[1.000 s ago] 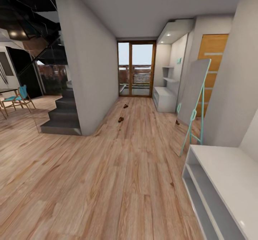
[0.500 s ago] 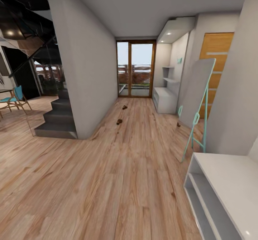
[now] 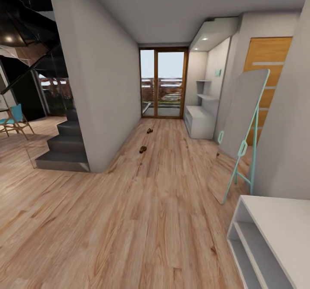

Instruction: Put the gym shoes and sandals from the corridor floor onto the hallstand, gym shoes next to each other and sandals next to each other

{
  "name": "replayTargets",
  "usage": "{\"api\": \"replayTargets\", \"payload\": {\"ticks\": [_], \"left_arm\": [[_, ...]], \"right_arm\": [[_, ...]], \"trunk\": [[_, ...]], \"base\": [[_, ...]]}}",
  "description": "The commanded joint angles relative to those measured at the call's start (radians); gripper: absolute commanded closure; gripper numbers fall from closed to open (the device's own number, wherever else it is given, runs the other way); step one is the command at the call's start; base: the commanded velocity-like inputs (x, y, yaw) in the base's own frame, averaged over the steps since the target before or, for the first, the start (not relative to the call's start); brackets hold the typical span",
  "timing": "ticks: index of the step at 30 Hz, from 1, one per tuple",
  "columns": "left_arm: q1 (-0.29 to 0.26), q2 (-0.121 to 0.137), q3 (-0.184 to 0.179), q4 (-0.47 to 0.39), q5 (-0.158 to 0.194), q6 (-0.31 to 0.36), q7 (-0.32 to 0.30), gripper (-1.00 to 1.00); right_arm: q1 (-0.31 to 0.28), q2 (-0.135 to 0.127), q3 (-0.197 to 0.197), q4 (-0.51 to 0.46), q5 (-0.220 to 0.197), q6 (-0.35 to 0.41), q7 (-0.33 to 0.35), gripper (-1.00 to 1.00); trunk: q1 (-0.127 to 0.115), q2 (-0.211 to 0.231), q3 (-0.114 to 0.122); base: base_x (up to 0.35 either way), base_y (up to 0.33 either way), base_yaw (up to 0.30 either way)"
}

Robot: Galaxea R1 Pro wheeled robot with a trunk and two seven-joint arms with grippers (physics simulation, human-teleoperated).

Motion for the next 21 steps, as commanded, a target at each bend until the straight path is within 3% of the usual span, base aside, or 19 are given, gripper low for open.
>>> {"api": "replayTargets", "payload": {"ticks": [1,21], "left_arm": [[-0.001,0.000,0.001,0.001,0.003,-0.003,-0.001,-1.00],[-0.001,0.000,0.001,0.001,0.002,-0.003,-0.001,-1.00]], "right_arm": [[-0.001,0.000,0.002,0.007,-0.002,-0.003,0.000,-1.00],[-0.001,0.000,0.003,0.019,-0.003,-0.003,0.000,-1.00]], "trunk": [[0.001,0.000,-0.001],[0.001,0.000,-0.001]], "base": [[0.339,0.000,0.000],[0.339,0.000,0.000]]}}
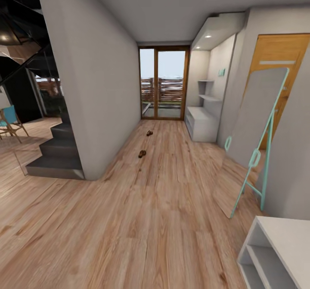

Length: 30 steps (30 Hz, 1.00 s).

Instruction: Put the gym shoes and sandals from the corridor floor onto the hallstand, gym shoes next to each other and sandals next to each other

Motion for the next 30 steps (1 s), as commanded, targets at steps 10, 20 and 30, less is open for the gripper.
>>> {"api": "replayTargets", "payload": {"ticks": [10,20,30], "left_arm": [[-0.001,0.000,0.001,0.001,0.002,-0.003,-0.001,-1.00],[-0.001,0.000,0.001,0.001,0.002,-0.004,-0.001,-1.00],[-0.001,0.000,0.001,0.001,0.003,-0.004,-0.001,-1.00]], "right_arm": [[-0.001,0.000,0.002,0.000,-0.002,-0.003,0.000,-1.00],[-0.001,0.000,0.002,0.001,-0.002,-0.003,0.000,-1.00],[-0.001,0.000,0.002,0.001,-0.002,-0.003,0.000,-1.00]], "trunk": [[0.001,0.000,-0.001],[0.001,0.000,-0.001],[0.001,0.000,-0.001]], "base": [[0.339,0.000,0.000],[0.339,0.000,0.000],[0.339,0.000,0.000]]}}
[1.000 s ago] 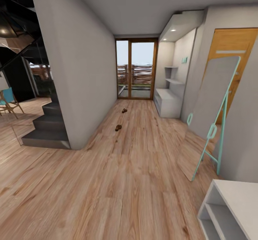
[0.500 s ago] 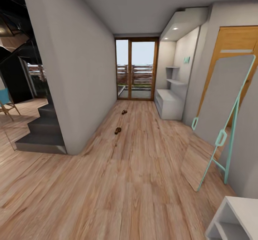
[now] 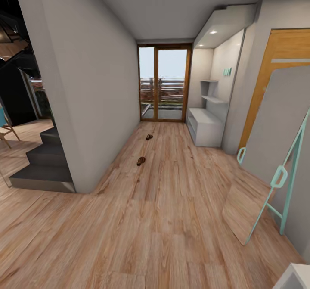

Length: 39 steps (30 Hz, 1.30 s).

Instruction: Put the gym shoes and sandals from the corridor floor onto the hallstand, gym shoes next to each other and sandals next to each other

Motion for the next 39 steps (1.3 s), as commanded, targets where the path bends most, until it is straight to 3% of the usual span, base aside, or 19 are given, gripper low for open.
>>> {"api": "replayTargets", "payload": {"ticks": [1,19,39], "left_arm": [[-0.001,0.000,0.001,0.001,0.003,-0.003,-0.001,-1.00],[-0.001,0.000,0.001,0.001,0.002,-0.003,-0.001,-1.00],[-0.001,0.000,0.001,0.001,0.001,-0.003,-0.001,-1.00]], "right_arm": [[-0.001,0.000,0.002,0.001,-0.002,-0.003,0.000,-1.00],[-0.001,0.000,0.002,0.001,-0.002,-0.003,0.000,-1.00],[-0.001,0.000,0.001,0.000,-0.002,-0.003,0.000,-1.00]], "trunk": [[0.001,0.000,-0.001],[0.001,0.000,-0.001],[0.001,0.000,-0.001]], "base": [[0.339,0.000,0.000],[0.339,0.010,0.000],[0.339,0.094,0.000]]}}
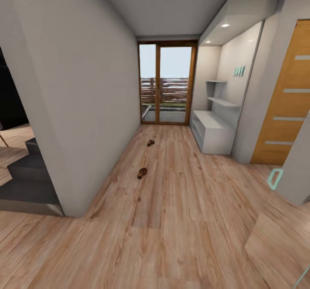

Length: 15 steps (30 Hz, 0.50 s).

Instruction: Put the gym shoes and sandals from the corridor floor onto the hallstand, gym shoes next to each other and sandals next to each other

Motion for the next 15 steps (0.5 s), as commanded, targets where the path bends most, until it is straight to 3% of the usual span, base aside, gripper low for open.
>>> {"api": "replayTargets", "payload": {"ticks": [1,15], "left_arm": [[-0.001,0.000,0.001,0.001,0.002,-0.003,-0.001,-1.00],[-0.001,0.000,0.001,0.001,0.002,-0.002,-0.001,-1.00]], "right_arm": [[-0.001,0.000,0.001,0.000,-0.002,-0.003,0.000,-1.00],[-0.001,0.000,0.001,0.002,-0.002,-0.003,0.000,-1.00]], "trunk": [[0.001,0.000,-0.001],[0.001,0.000,-0.001]], "base": [[0.339,0.111,0.000],[0.338,0.113,0.026]]}}
